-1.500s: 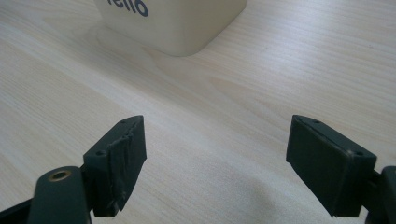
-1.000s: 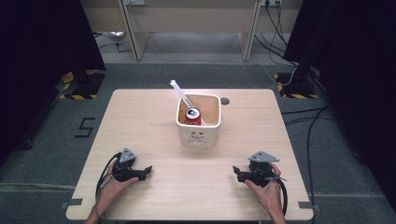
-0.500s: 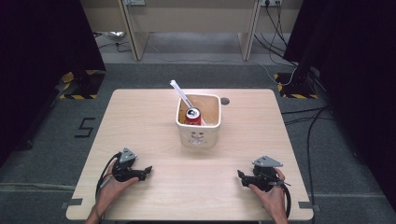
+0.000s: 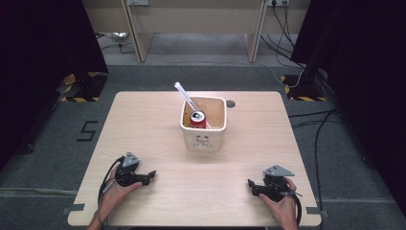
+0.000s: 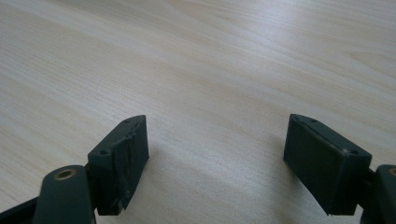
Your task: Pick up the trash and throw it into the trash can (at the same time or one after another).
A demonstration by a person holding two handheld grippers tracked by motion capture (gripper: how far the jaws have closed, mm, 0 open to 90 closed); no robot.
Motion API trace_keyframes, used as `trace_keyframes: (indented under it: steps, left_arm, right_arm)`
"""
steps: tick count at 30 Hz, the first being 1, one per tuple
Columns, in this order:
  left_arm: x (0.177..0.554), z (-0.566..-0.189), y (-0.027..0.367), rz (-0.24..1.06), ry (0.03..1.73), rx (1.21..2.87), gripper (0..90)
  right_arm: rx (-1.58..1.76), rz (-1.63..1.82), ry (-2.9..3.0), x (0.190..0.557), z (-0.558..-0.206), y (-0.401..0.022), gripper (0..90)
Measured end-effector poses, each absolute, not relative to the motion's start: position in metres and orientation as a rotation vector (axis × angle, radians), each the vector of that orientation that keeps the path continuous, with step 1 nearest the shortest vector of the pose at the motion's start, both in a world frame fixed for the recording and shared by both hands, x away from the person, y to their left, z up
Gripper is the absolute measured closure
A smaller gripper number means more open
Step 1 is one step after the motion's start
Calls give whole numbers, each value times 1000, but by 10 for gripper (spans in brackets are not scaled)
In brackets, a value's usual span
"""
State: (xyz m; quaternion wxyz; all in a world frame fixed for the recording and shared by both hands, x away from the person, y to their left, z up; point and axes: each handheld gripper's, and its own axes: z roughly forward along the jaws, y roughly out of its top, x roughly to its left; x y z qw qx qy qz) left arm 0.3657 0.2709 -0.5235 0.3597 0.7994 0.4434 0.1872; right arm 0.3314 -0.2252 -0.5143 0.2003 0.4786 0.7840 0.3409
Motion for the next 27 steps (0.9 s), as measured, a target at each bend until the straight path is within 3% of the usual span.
trace_keyframes:
  steps: [27]
  left_arm:
    - [366,-524,271,483,1143,2061,138]
  right_arm:
    - [1329,926,2187,330,-516,-224,150]
